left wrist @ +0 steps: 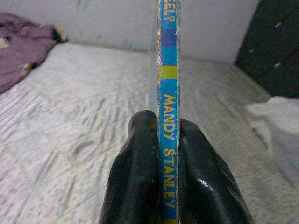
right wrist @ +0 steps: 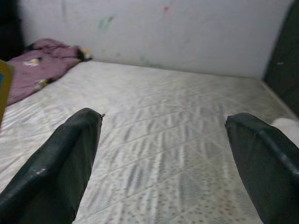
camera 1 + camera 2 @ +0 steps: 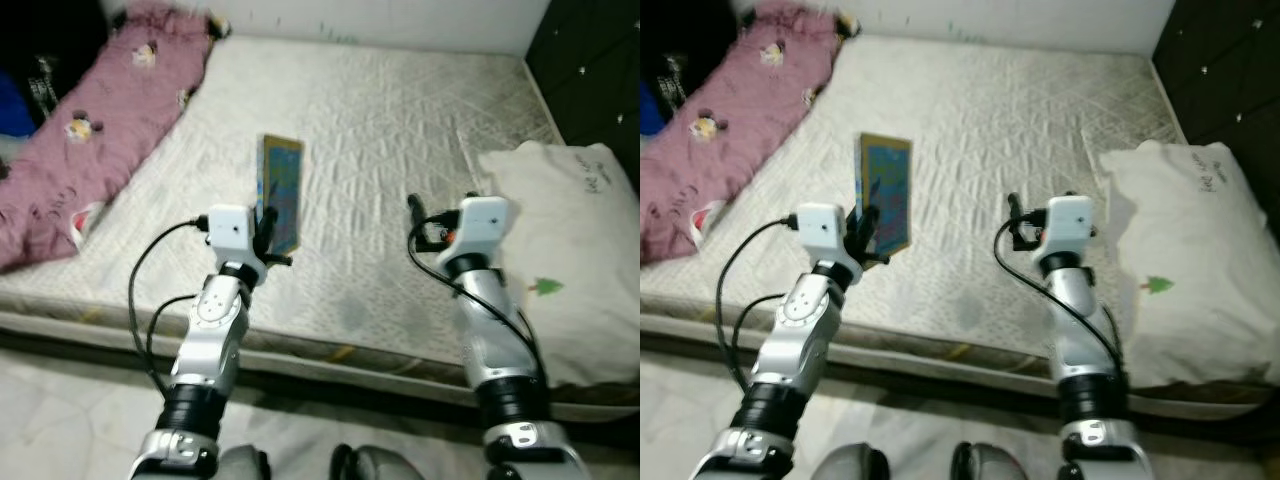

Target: Clean up the room

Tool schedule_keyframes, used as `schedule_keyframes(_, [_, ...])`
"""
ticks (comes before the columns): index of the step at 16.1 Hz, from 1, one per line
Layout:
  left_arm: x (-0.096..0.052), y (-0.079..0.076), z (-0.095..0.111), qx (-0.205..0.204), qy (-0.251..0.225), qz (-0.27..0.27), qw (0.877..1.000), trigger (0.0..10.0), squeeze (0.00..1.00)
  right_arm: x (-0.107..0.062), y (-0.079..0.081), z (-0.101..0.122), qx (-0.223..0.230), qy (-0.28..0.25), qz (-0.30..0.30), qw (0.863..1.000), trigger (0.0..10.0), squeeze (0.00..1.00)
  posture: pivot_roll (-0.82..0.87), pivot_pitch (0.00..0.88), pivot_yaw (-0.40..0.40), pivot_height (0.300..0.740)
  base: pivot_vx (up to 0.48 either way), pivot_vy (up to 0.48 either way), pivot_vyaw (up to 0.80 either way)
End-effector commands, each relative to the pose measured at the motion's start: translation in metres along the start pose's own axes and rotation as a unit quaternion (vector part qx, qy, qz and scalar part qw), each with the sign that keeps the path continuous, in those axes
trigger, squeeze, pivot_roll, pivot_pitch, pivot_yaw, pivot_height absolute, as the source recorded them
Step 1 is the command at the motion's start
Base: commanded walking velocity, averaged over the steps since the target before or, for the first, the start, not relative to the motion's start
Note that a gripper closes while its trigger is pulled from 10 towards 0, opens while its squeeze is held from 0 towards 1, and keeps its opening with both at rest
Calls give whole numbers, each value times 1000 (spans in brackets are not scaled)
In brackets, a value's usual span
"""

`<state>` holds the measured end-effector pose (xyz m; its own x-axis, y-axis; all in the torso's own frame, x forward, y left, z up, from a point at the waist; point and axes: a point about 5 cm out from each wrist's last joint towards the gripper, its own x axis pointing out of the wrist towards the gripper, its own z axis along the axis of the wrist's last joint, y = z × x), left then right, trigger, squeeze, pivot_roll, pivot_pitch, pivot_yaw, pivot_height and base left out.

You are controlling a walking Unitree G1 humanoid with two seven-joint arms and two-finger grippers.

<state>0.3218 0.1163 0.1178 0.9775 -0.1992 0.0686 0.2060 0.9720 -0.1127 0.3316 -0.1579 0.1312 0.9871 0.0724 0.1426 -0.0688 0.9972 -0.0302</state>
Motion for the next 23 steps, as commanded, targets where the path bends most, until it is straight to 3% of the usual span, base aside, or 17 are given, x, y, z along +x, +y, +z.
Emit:
schedule_keyframes(1, [1, 2, 9, -1, -22, 6, 1000, 10000, 0, -1, -3, -2, -4, 5, -1, 1000, 10000, 0, -47, 94, 8, 740, 0, -277, 0])
schedule_keyframes(6, [1, 2, 9, -1, -22, 5, 1000, 10000, 0, -1, -3, -3, -4, 6, -3, 1000, 10000, 0, -47, 96, 8, 740, 0, -287, 0])
schedule_keyframes(18, [-1, -2, 13, -26, -40, -25, 999, 10000, 0, -1, -4, -4, 10, 11, -8, 1000, 10000, 0, -49, 100, 7, 740, 20, 0, -224])
schedule_keyframes(23, [-1, -3, 13, -26, -41, -28, 998, 10000, 0, -1, -4, -5, 13, 14, -9, 1000, 10000, 0, -48, 100, 7, 740, 282, 0, 0])
